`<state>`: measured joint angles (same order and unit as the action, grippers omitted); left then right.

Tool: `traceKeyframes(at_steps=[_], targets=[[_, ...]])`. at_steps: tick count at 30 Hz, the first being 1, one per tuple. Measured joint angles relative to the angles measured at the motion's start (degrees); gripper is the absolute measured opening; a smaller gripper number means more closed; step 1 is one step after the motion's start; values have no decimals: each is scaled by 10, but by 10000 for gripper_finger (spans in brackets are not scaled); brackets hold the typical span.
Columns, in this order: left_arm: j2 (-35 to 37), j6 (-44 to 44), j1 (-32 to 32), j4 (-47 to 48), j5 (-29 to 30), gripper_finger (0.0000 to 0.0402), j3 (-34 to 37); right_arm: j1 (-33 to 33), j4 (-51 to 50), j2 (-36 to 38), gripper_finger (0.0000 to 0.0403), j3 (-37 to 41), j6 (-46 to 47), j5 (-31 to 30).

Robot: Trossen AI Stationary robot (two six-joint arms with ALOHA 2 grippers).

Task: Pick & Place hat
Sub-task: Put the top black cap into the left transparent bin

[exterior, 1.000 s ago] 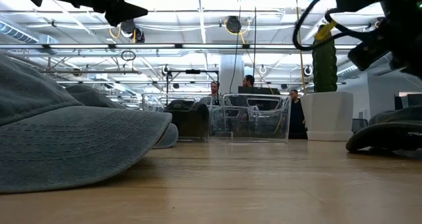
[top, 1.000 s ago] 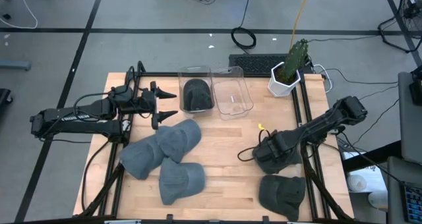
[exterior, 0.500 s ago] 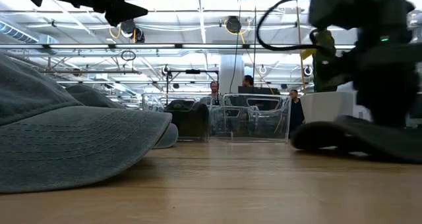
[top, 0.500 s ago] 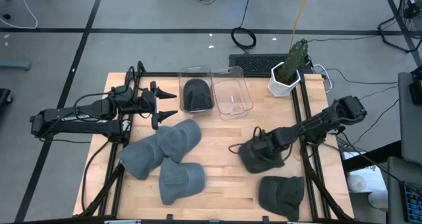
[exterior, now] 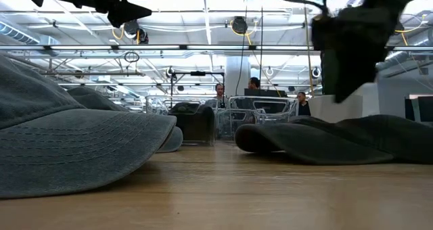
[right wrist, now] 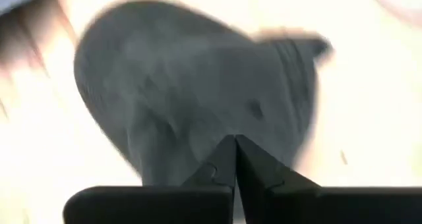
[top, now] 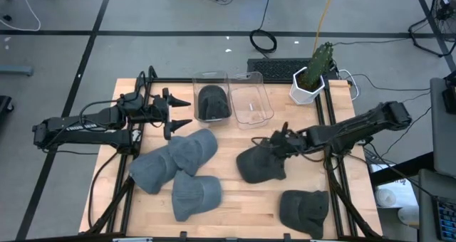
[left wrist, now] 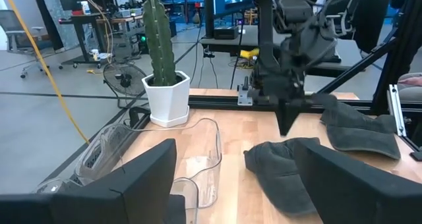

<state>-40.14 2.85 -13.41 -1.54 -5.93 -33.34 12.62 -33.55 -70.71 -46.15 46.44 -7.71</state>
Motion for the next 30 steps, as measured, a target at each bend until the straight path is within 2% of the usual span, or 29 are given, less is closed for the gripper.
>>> traceKeyframes(at_steps=[3, 6, 11, 14, 17, 19, 24, 30], targets=[[0, 0, 0, 0, 0, 307, 0, 4, -65, 40, 1, 15, 56, 21], [0, -2, 0, 0, 0, 306, 0, 1, -78, 79, 23, 56, 110, 77], [0, -2, 0, 0, 0, 305, 0, -2, 43, 144, 121, 165, 262, 175], [0, -2, 0, 0, 0, 305, 0, -1, 156, 175, 193, 240, 345, 199], [0, -1, 0, 0, 0, 306, 0, 0, 266, 198, 248, 307, 404, 182], [0, -1, 0, 0, 0, 305, 0, 6, 319, 203, 265, 340, 426, 160], [0, -1, 0, 0, 0, 306, 0, 16, 367, 201, 263, 381, 429, 83], [0, -1, 0, 0, 0, 306, 0, 16, 413, 200, 248, 402, 391, 32]])
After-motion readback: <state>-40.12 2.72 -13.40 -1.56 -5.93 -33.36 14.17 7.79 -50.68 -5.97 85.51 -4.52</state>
